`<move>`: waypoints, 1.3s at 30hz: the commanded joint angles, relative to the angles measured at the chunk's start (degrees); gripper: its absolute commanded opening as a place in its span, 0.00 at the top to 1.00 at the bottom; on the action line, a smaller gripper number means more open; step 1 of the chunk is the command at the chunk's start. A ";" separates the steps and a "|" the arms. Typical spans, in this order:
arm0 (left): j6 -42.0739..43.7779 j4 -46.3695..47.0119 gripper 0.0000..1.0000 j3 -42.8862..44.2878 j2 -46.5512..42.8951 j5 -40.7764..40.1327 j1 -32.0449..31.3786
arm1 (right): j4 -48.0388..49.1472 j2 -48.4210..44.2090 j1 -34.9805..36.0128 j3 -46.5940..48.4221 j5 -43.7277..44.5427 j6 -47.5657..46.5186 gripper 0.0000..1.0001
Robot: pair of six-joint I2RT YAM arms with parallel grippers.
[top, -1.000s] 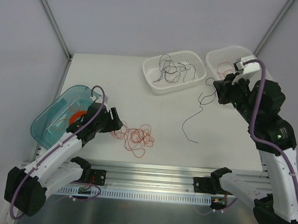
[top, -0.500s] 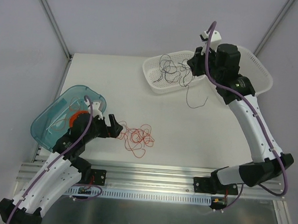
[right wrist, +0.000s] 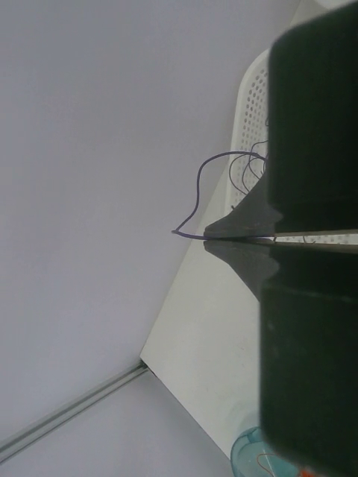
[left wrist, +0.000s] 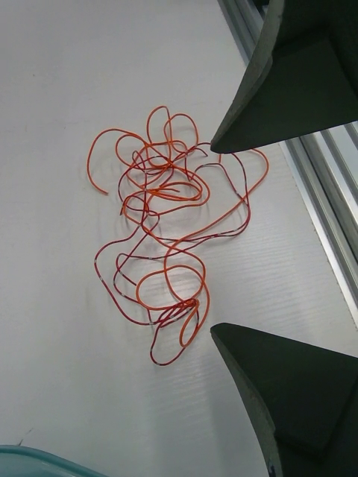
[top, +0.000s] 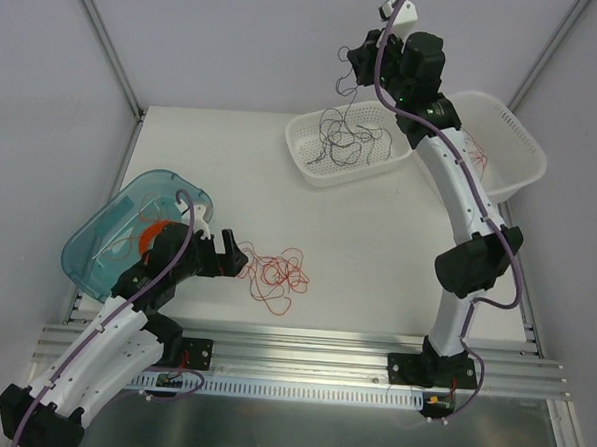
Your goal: Untangle the cables
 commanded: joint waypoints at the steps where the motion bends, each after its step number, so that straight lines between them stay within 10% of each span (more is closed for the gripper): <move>1: -1.13 0.07 0.01 0.82 0.58 -0.54 0.39 | 7.27 5.20 -0.96 3.43 -0.22 2.73 0.99; 13: -2.36 0.07 0.01 0.82 2.87 -0.19 0.39 | 9.75 17.44 -5.45 -4.38 2.77 16.27 0.86; 17: -2.54 -0.01 0.01 1.52 5.15 0.87 0.39 | 7.47 12.97 -6.24 -11.67 3.22 15.66 0.50; 23: -2.10 0.08 0.01 3.45 10.07 1.48 0.39 | -0.25 2.51 -6.24 -18.09 0.33 12.23 0.22; 39: 1.94 0.08 0.06 12.06 24.66 3.41 0.12 | -16.53 -33.95 5.35 -53.58 -0.13 11.26 0.16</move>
